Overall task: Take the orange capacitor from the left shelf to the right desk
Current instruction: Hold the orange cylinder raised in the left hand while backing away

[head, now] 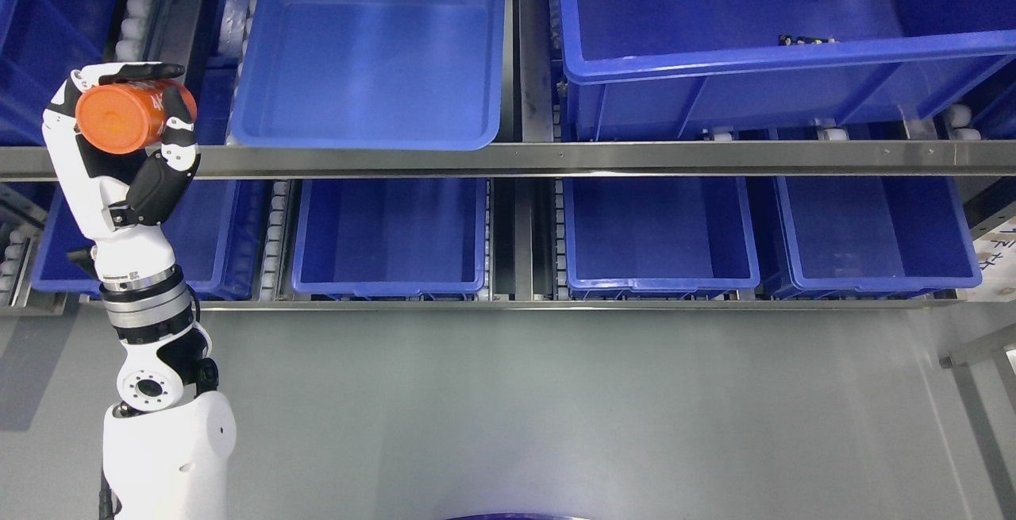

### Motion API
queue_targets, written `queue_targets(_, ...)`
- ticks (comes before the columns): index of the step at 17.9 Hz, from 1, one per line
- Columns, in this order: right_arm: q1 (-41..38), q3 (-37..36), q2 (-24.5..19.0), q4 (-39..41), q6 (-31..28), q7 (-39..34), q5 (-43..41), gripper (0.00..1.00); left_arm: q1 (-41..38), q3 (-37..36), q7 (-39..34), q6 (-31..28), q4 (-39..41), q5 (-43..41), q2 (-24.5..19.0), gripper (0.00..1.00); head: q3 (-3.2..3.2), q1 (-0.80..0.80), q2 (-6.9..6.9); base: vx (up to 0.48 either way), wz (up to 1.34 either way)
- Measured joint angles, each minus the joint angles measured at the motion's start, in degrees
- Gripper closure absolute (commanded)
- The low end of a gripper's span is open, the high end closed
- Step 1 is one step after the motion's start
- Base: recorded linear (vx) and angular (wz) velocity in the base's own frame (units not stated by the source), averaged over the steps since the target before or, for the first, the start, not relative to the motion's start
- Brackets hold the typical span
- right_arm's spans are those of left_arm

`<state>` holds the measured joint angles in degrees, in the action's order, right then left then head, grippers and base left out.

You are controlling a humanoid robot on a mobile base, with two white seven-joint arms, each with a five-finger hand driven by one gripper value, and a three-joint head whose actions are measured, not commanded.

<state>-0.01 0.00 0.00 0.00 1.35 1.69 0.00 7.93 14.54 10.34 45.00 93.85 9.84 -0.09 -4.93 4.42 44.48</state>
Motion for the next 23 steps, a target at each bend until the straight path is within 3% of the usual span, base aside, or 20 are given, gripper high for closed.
queue_targets(23, 0.0, 0.0, 0.0, 0.0, -0.2, 0.0, 0.0, 0.0, 0.5, -0.9, 0.2, 0.0, 0.7, 0.0, 0.1, 0.99, 0.0, 0.0, 0.0, -0.051, 0.01)
